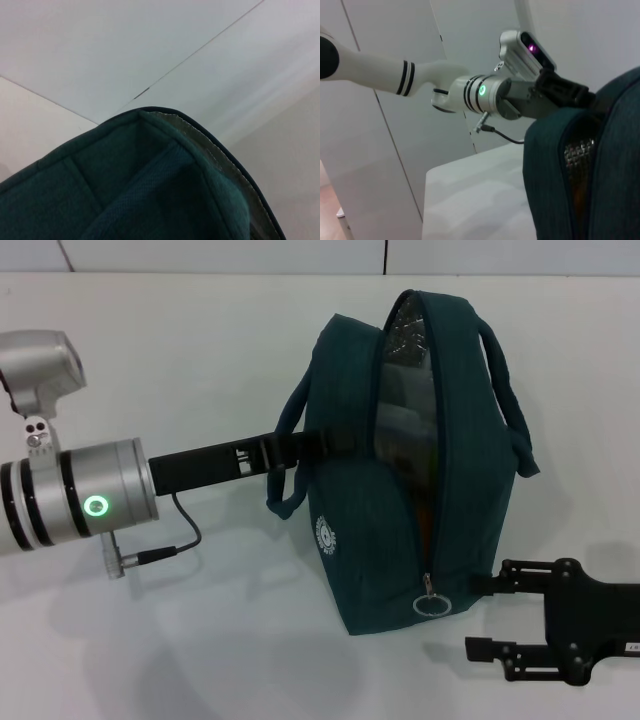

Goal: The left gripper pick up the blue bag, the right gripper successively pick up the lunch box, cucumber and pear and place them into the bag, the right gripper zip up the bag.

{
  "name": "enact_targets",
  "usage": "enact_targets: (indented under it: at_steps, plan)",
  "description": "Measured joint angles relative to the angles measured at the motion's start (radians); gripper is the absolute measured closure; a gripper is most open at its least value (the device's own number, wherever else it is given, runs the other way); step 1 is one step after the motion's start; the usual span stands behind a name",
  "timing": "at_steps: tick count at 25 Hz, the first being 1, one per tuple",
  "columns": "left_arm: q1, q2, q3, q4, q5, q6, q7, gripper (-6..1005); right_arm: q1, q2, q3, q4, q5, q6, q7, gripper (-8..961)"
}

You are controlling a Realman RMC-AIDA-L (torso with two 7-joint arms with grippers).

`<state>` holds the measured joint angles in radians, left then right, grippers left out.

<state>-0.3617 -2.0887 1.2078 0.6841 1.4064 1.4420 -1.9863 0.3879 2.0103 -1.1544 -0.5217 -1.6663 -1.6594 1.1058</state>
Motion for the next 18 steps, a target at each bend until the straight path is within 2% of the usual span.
enact_targets:
  at_steps: [13,18]
  plan:
    - [-0.002,-0.002,0.003,0.0,-0.001,-0.003,0.0,949,0.021,0.006,-0.04,0.051,0.02,0.063,-0.011,285]
    - [-0.002,-0.002,0.003,-0.001,-0.001,-0.003,0.0,949,0.027,0.008,-0.109,0.071,0.078,0.11,-0.024,286]
